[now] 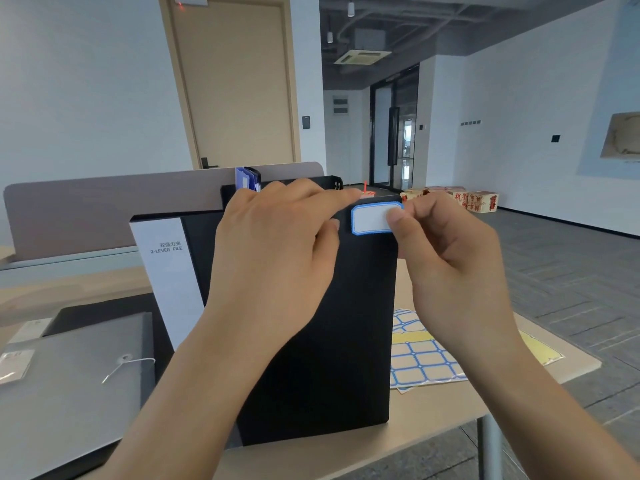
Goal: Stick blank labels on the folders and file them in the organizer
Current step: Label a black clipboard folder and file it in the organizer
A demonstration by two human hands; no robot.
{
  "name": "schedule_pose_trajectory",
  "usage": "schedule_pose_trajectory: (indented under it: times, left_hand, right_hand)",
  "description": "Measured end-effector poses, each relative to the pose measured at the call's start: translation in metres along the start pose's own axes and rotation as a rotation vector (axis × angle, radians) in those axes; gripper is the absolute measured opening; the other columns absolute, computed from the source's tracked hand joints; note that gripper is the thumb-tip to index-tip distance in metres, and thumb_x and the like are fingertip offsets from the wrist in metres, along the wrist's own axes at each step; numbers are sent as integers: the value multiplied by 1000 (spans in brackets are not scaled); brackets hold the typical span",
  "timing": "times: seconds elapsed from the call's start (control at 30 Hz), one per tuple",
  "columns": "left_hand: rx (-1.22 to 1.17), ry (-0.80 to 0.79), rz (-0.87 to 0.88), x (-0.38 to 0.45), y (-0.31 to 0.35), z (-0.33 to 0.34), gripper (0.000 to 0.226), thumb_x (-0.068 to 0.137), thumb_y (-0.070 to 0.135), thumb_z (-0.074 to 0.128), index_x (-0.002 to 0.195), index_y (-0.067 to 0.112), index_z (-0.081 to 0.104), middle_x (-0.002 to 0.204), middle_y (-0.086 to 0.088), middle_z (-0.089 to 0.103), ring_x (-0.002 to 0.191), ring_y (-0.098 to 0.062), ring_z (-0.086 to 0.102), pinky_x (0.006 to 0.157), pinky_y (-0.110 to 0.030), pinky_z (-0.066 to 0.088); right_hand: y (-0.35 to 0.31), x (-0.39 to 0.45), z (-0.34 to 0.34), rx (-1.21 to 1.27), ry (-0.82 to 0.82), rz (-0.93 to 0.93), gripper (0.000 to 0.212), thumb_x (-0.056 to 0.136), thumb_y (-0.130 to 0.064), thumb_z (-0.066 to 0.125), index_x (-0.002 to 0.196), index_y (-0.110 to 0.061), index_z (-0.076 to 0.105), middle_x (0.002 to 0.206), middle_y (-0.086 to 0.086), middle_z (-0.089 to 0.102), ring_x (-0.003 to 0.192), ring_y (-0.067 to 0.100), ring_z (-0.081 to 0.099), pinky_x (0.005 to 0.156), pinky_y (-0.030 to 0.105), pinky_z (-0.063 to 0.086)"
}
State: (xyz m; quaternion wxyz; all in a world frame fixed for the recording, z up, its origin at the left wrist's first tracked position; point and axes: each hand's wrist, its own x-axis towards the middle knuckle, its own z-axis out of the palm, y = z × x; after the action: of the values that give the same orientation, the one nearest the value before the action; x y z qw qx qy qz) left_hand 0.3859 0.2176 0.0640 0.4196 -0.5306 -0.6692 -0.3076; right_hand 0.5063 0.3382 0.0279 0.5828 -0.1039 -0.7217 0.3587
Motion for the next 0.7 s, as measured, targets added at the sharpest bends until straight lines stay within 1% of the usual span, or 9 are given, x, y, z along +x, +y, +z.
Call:
schedule_pose_trajectory:
  times: [0.07, 0.13, 0.23, 0.37, 0.43, 0.5, 0.6, 0.7]
  left_hand:
    - [10, 4, -3, 0, 1, 0, 40, 92, 25, 54, 128, 34, 68, 101, 10, 74, 84, -18, 62, 73, -31, 39]
    - [12, 16, -1, -1, 2, -1, 40, 91, 23, 55, 127, 35, 68, 101, 10, 74, 84, -18, 62, 73, -31, 39]
    - [-4, 23, -3, -2, 2, -1, 40, 91, 22, 55, 127, 35, 69, 100, 11, 73, 83, -15, 60, 73, -33, 42]
    - [-31, 48, -38, -2, 4, -1, 39, 91, 25, 53, 124, 38, 70, 96, 14, 72, 75, -6, 45, 73, -31, 38]
    - [-59, 51, -44, -1, 5, -1, 36, 91, 29, 54, 122, 38, 70, 95, 14, 72, 75, -6, 48, 72, -32, 42]
    - [-81, 46, -53, -1, 6, -2, 33, 92, 36, 55, 120, 38, 71, 93, 14, 72, 76, -9, 55, 71, -35, 47]
    - [-72, 67, -72, -1, 8, 0, 31, 91, 44, 57, 117, 38, 73, 91, 14, 72, 80, -10, 57, 72, -35, 46]
    - [-64, 100, -79, -1, 9, 2, 29, 89, 44, 60, 114, 39, 74, 90, 13, 72, 81, -6, 50, 71, -32, 42]
  right_hand:
    - [-1, 1, -1, 0, 4, 1, 22, 106, -25, 62, 84, -22, 64, 75, -15, 63, 73, 5, 57, 66, 18, 46]
    - [-2, 1, -2, 14, 2, 6, 20, 104, -26, 64, 85, -23, 64, 76, -14, 66, 72, 5, 59, 65, 17, 46]
    - [-2, 1, -4, 35, 0, 11, 17, 103, -26, 66, 86, -26, 64, 77, -12, 68, 70, 6, 59, 63, 19, 46]
    - [-2, -1, -5, 30, -4, 9, 16, 103, -25, 65, 87, -24, 64, 80, -9, 69, 73, 10, 61, 66, 26, 48]
    - [0, -2, -5, 25, -13, 7, 16, 104, -25, 65, 89, -21, 64, 82, -5, 70, 76, 11, 62, 69, 30, 50]
    - [0, -2, -4, 25, -16, 3, 16, 105, -24, 64, 89, -19, 65, 82, -3, 70, 76, 12, 63, 70, 31, 51]
    - [0, -2, -4, 30, -18, 1, 16, 104, -23, 64, 89, -19, 66, 78, -3, 69, 67, 9, 59, 62, 24, 47]
    - [0, -1, -4, 35, -27, 3, 17, 104, -23, 64, 88, -18, 65, 71, -6, 64, 59, 6, 51, 57, 16, 39]
